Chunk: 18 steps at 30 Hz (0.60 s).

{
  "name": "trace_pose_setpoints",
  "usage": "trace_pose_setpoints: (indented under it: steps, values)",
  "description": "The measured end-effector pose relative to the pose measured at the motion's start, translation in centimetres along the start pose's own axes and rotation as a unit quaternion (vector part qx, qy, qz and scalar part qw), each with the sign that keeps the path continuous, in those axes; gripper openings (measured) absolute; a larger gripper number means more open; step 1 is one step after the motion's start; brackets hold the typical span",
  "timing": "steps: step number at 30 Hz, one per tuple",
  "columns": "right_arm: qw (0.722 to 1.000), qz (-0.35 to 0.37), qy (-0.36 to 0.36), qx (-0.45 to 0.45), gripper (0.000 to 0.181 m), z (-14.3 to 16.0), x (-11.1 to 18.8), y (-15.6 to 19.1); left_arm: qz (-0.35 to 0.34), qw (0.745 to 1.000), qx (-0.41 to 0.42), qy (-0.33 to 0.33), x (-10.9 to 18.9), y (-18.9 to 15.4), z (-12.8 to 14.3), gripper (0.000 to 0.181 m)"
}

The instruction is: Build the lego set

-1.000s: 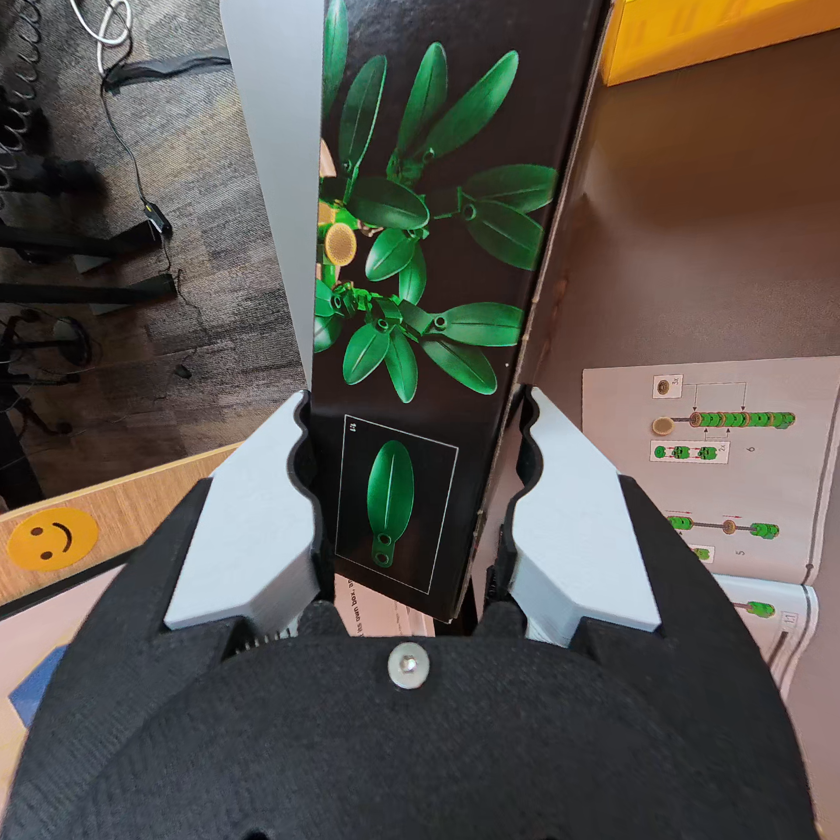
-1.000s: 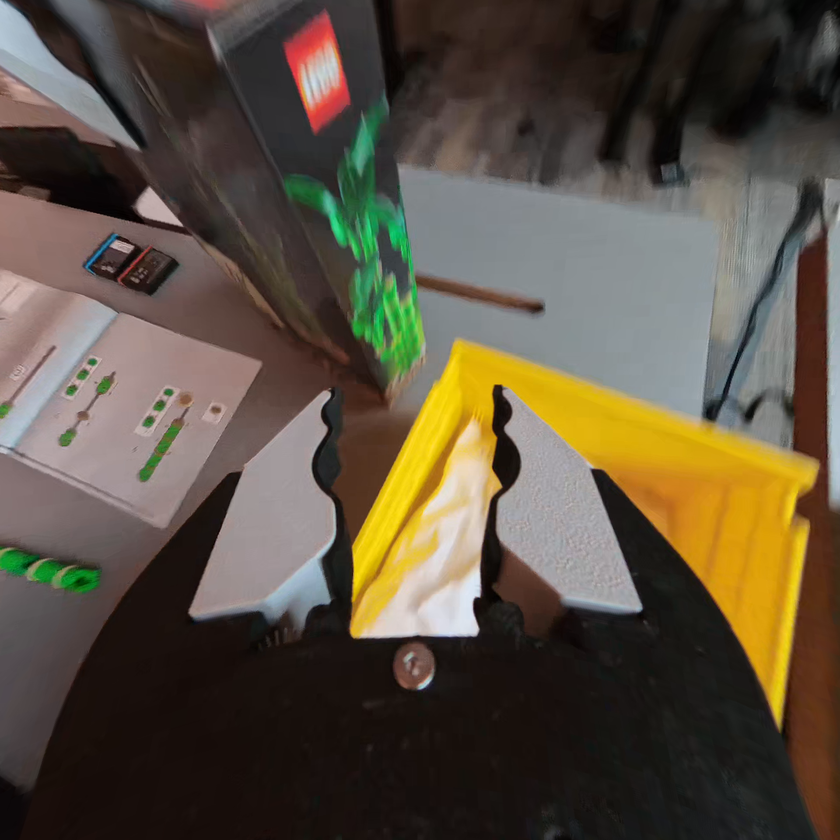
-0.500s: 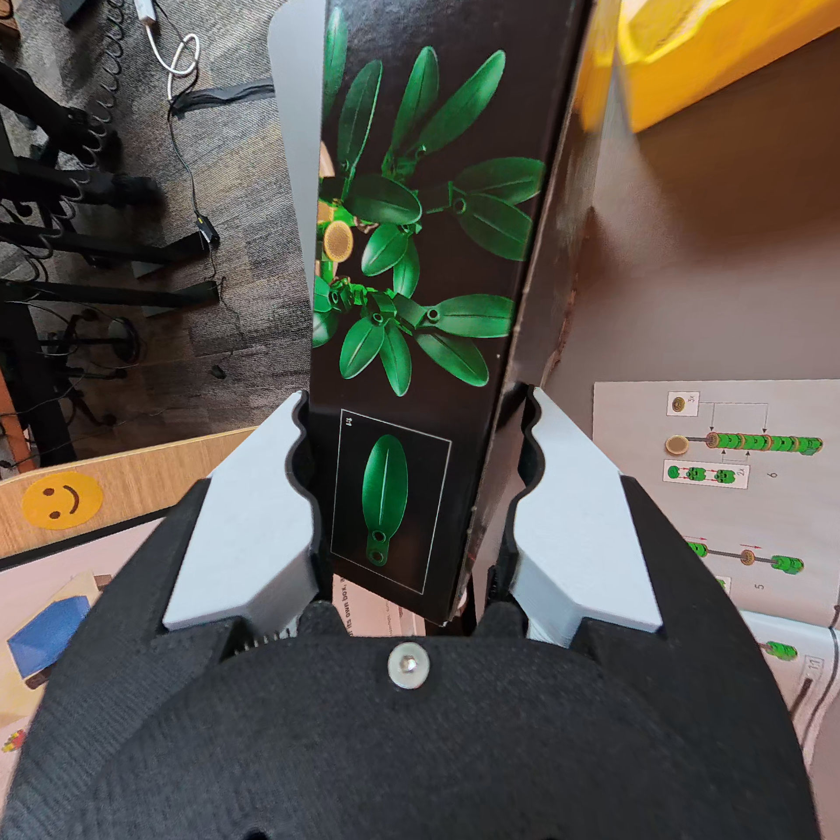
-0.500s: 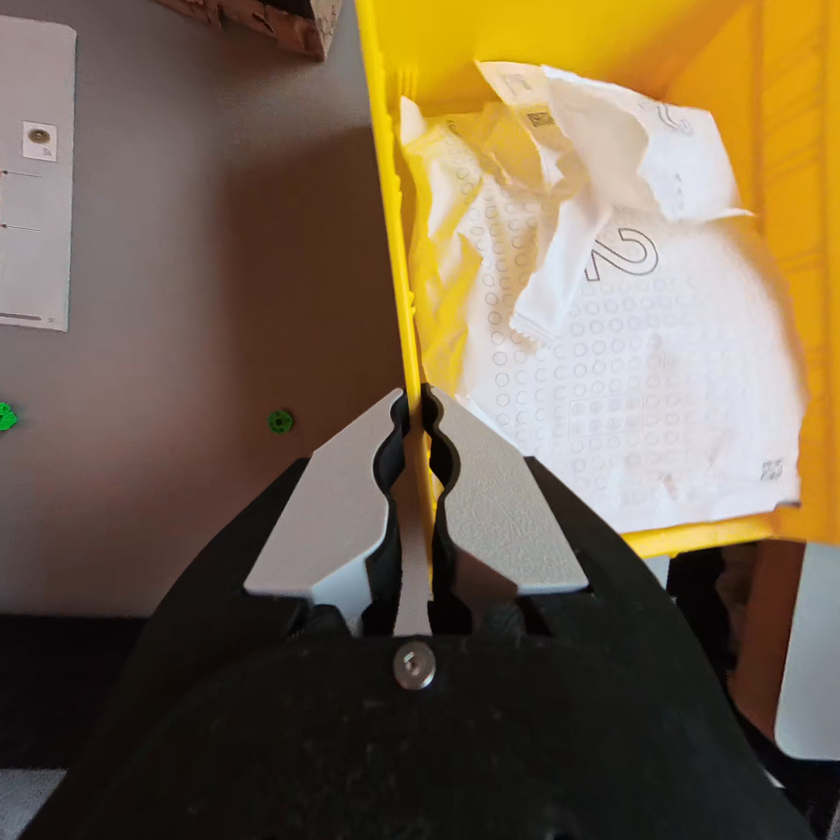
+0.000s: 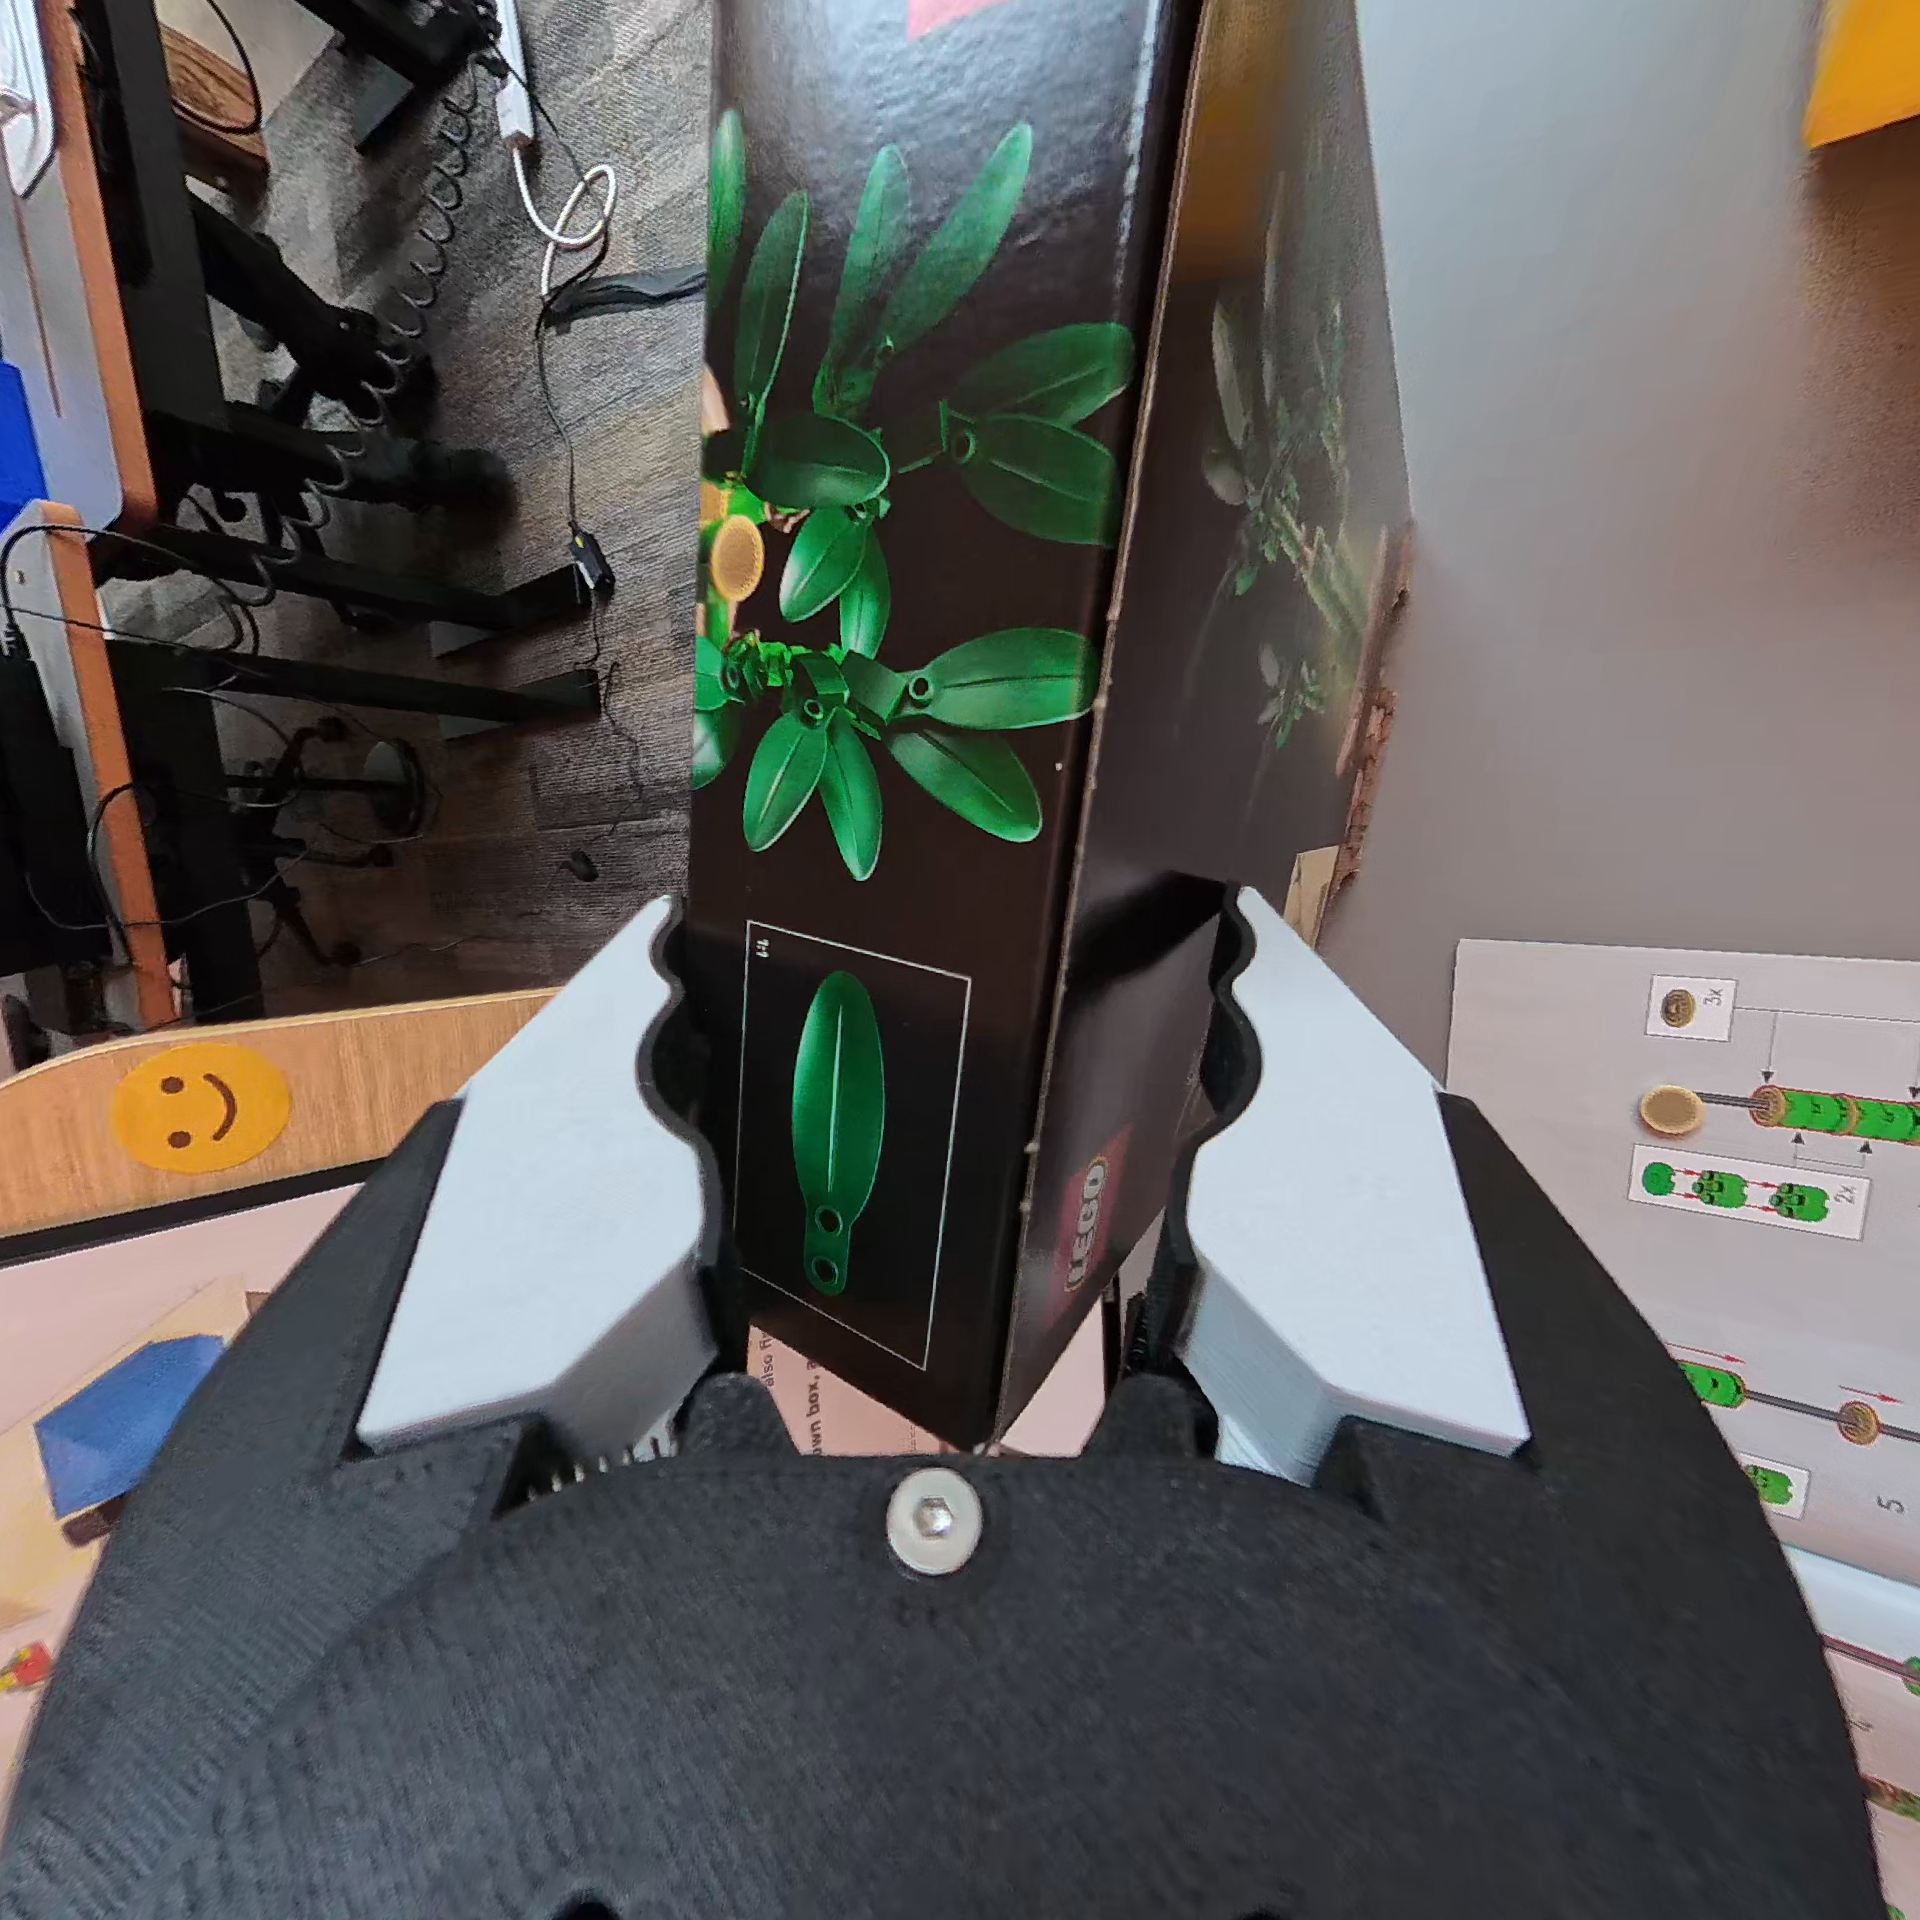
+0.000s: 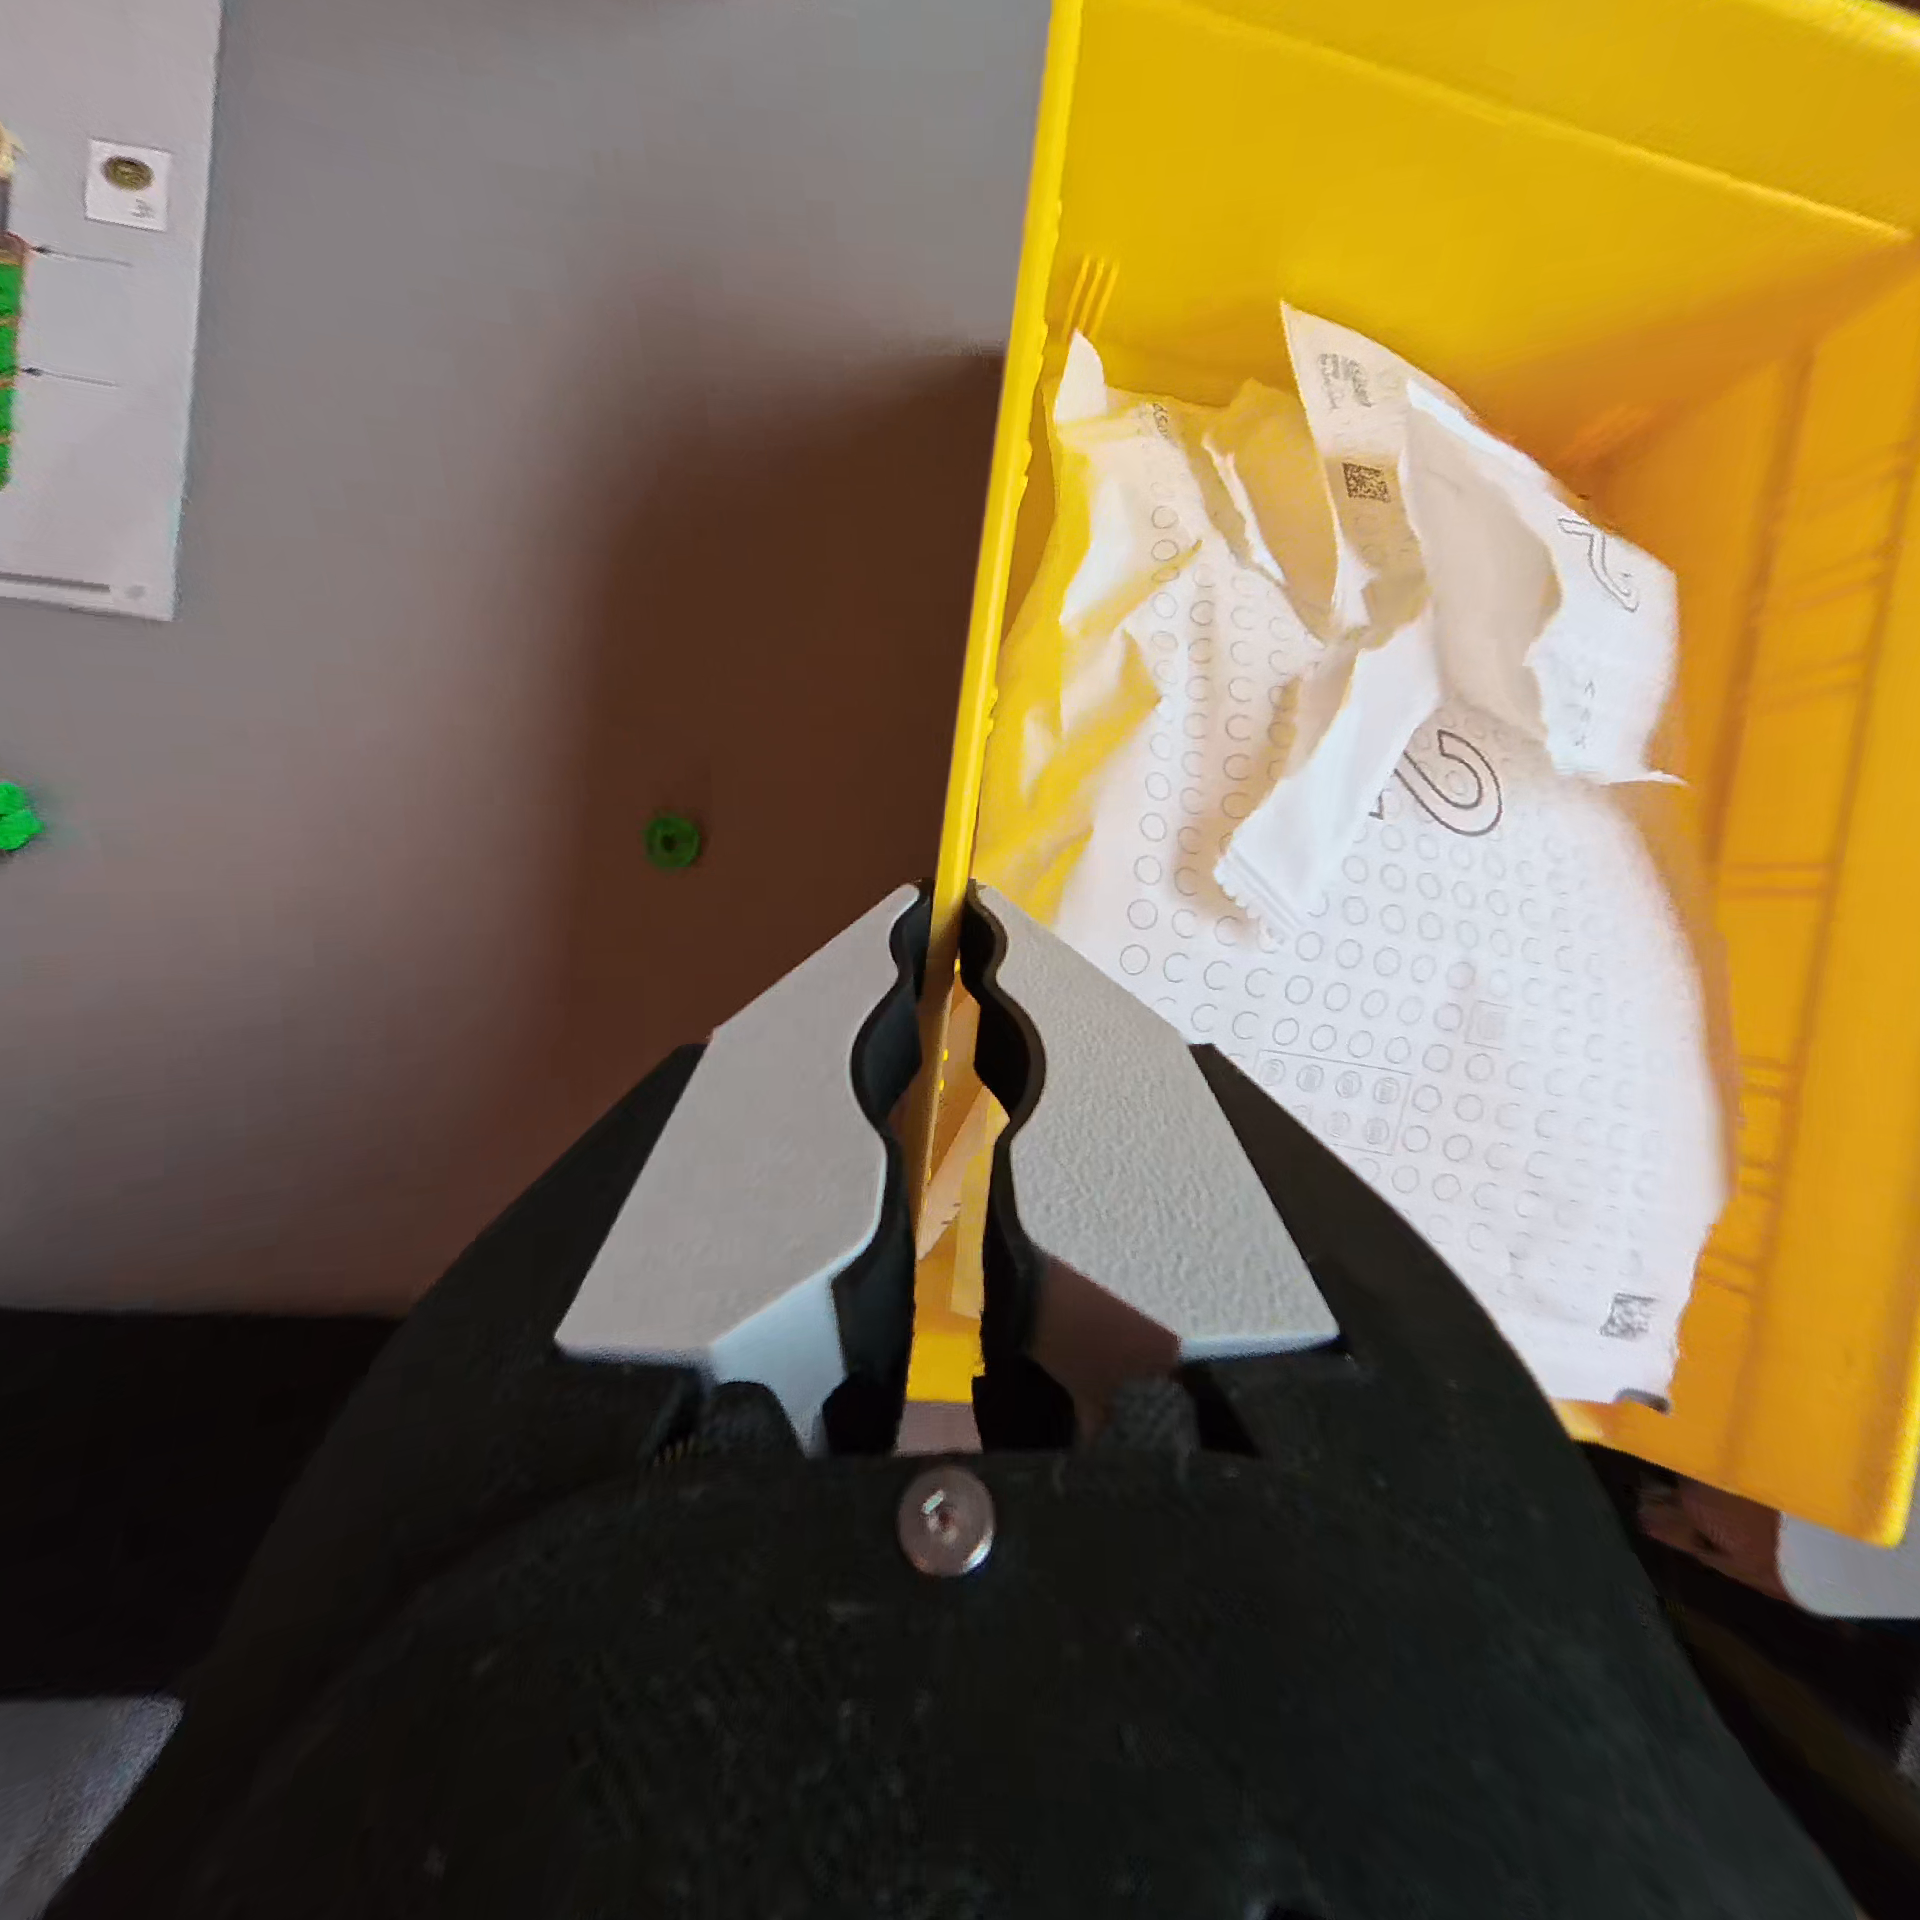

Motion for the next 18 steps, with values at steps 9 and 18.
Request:
trace_pose_setpoints:
  steps: [9,18]
  values:
    - [0.999,-0.032,-0.011,0.012,0.01,-5.5,-4.4,1.9,-0.029,0.999,0.01,0.042,0.3,-0.5,0.2,0.099]
    - [0.96,0.052,-0.276,0.022,0.043,-4.9,3.5,2.8,-0.054,0.984,0.169,-0.003,4.1,-0.5,-1.0,0.131]
Point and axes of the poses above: each gripper's, where its closed fingertips meet, x back along the fingers, z out of its underside, y = z × x across the jaws, the point moved 1 cm from there along x, back along the fingers, and after that the axes turned 6 degrees about x, right-handed, at the moved point
